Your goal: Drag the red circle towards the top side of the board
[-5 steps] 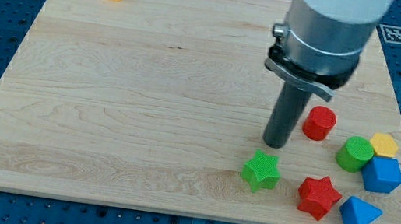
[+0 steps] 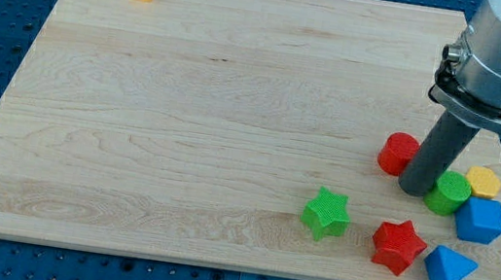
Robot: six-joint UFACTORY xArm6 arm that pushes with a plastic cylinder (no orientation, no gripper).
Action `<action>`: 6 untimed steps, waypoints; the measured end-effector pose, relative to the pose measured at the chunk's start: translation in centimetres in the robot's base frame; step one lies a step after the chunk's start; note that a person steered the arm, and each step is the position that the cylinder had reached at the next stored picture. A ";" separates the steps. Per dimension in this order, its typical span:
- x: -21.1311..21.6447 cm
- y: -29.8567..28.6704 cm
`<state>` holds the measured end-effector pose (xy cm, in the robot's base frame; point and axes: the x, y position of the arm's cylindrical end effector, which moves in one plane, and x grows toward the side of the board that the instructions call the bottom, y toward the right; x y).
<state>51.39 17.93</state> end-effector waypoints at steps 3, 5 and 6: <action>-1.7 0.0; -3.5 -0.2; -4.6 -1.0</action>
